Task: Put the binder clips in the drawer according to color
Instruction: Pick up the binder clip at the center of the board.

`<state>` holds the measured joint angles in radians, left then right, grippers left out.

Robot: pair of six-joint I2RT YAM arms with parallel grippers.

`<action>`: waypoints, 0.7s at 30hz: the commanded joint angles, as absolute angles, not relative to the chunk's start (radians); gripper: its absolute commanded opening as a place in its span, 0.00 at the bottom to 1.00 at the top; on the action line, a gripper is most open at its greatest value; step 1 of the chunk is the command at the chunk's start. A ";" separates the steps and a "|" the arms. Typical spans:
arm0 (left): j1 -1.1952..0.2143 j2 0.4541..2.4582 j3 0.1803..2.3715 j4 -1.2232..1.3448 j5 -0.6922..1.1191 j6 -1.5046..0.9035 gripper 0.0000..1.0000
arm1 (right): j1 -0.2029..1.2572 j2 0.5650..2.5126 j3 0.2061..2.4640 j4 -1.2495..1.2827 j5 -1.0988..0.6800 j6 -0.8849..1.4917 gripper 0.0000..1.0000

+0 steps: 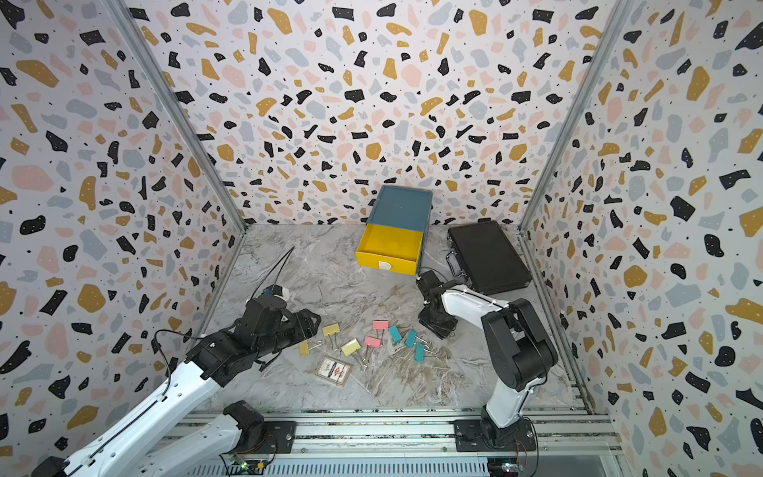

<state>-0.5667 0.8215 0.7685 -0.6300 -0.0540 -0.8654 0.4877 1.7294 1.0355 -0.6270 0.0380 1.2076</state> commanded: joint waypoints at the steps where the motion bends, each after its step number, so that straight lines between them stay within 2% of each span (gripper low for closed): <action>1: -0.561 0.794 0.749 -0.645 -0.076 -0.844 0.72 | 0.494 1.743 1.056 -0.642 0.055 1.242 0.38; 10: -0.561 0.774 0.738 -0.661 -0.077 -0.798 0.72 | 0.507 1.724 1.055 -0.644 0.091 1.212 0.17; 16: -0.561 0.815 0.701 -0.625 -0.031 -0.756 0.72 | 0.554 1.582 1.090 -0.722 0.229 1.114 0.15; 21: -0.562 0.821 0.707 -0.643 -0.001 -0.696 0.72 | 0.586 1.408 1.206 -0.785 0.364 0.905 0.15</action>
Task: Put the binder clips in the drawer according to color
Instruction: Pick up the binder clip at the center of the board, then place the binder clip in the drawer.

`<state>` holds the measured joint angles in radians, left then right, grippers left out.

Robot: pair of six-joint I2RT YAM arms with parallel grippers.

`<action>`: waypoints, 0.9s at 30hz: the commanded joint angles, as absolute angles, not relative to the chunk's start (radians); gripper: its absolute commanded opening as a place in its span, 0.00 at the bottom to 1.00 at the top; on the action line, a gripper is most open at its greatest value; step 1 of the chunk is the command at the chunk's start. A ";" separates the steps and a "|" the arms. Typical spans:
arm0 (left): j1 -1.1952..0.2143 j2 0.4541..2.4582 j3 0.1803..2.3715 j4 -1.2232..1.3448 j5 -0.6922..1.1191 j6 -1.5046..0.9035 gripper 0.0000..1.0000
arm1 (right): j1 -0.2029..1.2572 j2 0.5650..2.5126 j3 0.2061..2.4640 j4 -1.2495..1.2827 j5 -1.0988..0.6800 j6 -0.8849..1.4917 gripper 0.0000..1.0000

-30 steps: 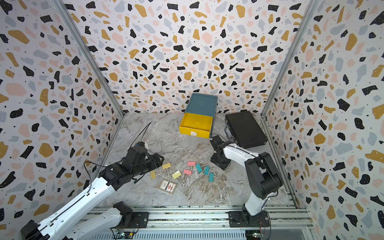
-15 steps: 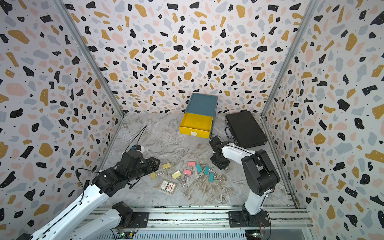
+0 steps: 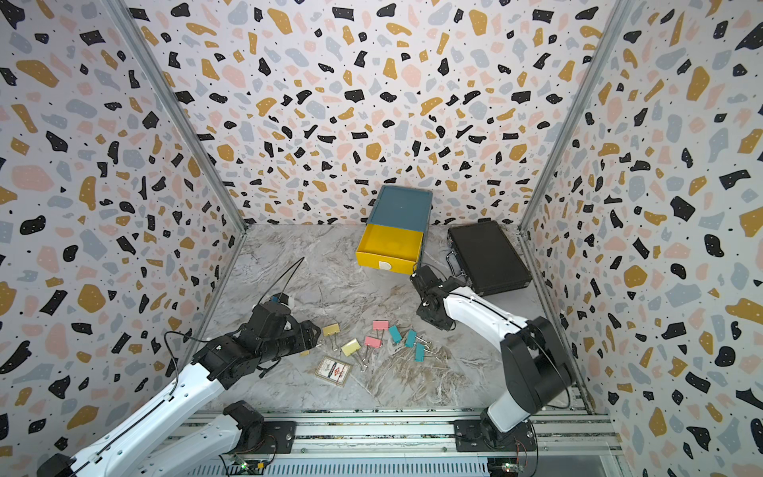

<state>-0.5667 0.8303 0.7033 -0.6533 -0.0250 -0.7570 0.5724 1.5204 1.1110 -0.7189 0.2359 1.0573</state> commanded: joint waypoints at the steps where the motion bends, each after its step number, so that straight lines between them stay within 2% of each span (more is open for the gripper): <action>1: -0.561 0.816 0.711 -0.650 0.001 -0.685 0.72 | 0.589 1.384 1.234 -0.777 0.365 0.856 0.15; 6: -0.561 0.796 0.743 -0.694 -0.003 -0.646 0.72 | 0.591 1.430 1.510 -0.809 0.274 0.658 0.17; 16: -0.562 0.779 0.778 -0.722 0.005 -0.664 0.72 | 0.591 1.904 2.206 -1.111 0.079 0.649 0.16; 19: -0.561 0.773 0.781 -0.723 0.008 -0.670 0.72 | 0.590 1.969 2.265 -1.130 0.071 0.676 0.17; 27: -0.561 0.773 0.803 -0.736 0.011 -0.673 0.71 | 0.574 2.058 2.306 -1.130 0.031 0.729 0.28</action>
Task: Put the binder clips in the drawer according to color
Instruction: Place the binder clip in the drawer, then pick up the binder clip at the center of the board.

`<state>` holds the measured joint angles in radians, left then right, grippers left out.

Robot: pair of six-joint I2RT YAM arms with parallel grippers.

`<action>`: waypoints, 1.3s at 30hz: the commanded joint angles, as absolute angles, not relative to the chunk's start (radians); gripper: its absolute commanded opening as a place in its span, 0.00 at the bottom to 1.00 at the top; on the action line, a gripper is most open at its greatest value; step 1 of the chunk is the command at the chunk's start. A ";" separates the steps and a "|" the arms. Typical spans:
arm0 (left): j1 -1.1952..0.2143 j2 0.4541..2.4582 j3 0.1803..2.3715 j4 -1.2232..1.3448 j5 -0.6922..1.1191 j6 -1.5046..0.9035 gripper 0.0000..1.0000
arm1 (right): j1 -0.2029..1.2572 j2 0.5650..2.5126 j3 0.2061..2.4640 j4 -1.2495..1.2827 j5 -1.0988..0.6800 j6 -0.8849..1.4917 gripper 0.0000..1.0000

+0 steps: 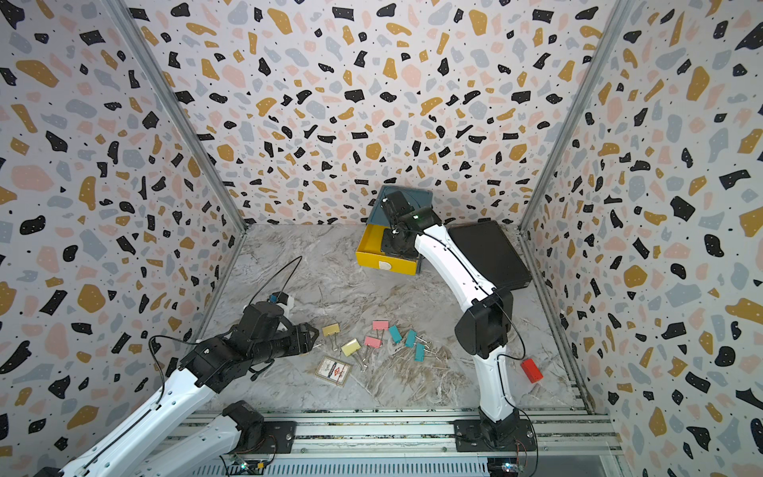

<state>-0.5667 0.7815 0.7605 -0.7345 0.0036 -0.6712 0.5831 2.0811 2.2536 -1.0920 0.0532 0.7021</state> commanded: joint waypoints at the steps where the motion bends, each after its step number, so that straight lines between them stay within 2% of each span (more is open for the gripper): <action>1: -0.561 0.771 0.807 -0.739 0.010 -0.674 0.71 | 0.574 2.063 2.316 -1.129 0.032 0.725 0.32; 5: -0.562 0.770 0.827 -0.749 0.007 -0.669 0.72 | 0.574 2.039 2.339 -1.118 0.051 0.688 0.53; 8: -0.561 0.771 0.837 -0.755 0.005 -0.667 0.72 | 0.575 1.998 2.345 -1.117 0.069 0.661 0.61; 12: -0.561 0.762 0.843 -0.771 0.002 -0.663 0.72 | 0.614 1.885 2.265 -1.089 0.113 0.555 0.60; 17: -0.560 0.709 0.848 -0.834 -0.024 -0.657 0.72 | 0.742 1.592 1.743 -0.891 0.170 0.447 0.58; 21: -0.560 0.663 0.836 -0.874 -0.034 -0.664 0.72 | 0.872 1.478 1.415 -0.794 0.146 0.461 0.58; 24: -0.560 0.634 0.825 -0.898 -0.043 -0.676 0.72 | 0.958 1.492 1.333 -0.826 0.156 0.592 0.60; 27: -0.560 0.619 0.825 -0.918 -0.051 -0.682 0.73 | 1.019 1.532 1.299 -0.841 0.172 0.802 0.76; 31: -0.560 0.604 0.827 -0.934 -0.061 -0.690 0.73 | 1.029 1.585 1.235 -0.731 0.117 1.005 0.78; 39: -0.559 0.571 0.833 -0.974 -0.084 -0.696 0.73 | 1.034 1.791 1.382 -0.794 0.126 1.130 0.85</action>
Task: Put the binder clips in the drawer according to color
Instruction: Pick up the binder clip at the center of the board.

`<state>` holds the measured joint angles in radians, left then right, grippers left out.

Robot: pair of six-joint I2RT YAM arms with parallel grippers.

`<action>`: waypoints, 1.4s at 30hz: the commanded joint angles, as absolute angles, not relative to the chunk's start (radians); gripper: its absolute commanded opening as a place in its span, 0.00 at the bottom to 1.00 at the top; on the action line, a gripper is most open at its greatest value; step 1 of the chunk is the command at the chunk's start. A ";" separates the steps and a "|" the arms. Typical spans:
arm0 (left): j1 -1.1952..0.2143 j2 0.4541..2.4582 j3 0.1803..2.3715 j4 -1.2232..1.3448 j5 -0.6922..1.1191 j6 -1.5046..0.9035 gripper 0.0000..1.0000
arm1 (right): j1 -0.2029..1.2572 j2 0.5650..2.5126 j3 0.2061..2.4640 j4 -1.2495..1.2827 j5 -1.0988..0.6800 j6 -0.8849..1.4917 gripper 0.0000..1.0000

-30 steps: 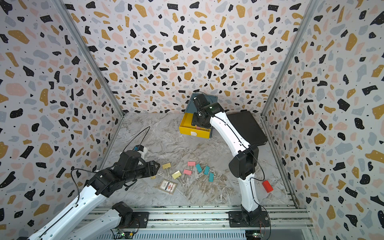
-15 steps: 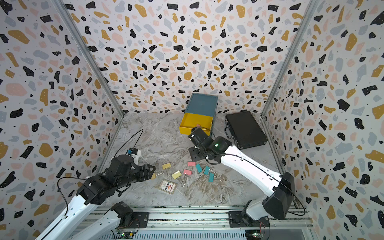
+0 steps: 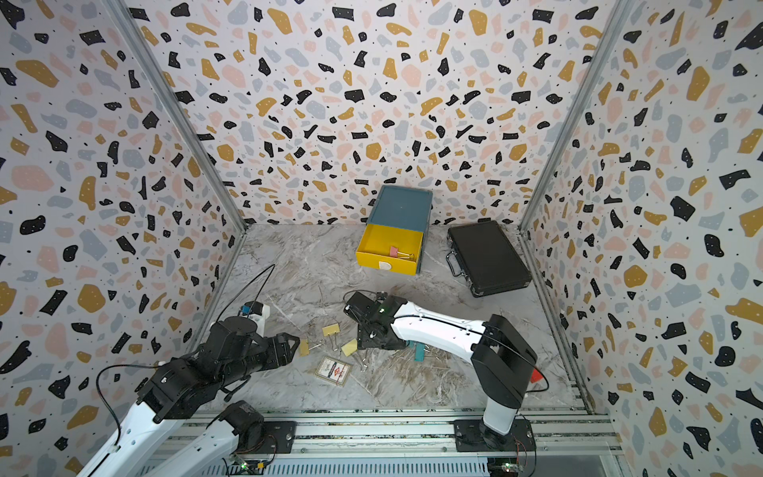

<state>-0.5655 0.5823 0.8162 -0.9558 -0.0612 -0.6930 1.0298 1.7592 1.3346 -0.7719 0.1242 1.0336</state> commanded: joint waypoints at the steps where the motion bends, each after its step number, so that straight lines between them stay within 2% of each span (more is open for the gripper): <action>1: -0.560 0.570 0.834 -0.979 -0.084 -0.699 0.73 | 1.034 1.816 1.395 -0.799 0.118 1.149 0.86; 10: -0.560 0.558 0.844 -0.997 -0.092 -0.701 0.72 | 1.034 1.963 1.529 -0.862 0.148 1.213 0.84; 20: -0.560 0.550 0.860 -1.011 -0.098 -0.702 0.72 | 1.029 2.063 1.573 -0.868 0.154 1.234 0.78; 29: -0.560 0.547 0.862 -1.009 -0.094 -0.701 0.72 | 1.025 2.059 1.554 -0.869 0.174 1.250 0.57; 36: -0.560 0.558 0.832 -0.988 -0.076 -0.703 0.72 | 1.034 1.979 1.551 -0.913 0.246 1.251 0.40; 42: -0.560 0.568 0.766 -0.924 -0.023 -0.737 0.72 | 1.060 1.812 1.568 -0.974 0.448 1.179 0.37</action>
<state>-0.5655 0.5598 0.7986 -0.9813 -0.0563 -0.7139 1.0508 1.9305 1.5398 -0.8963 0.3008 1.2240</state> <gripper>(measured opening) 0.718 0.535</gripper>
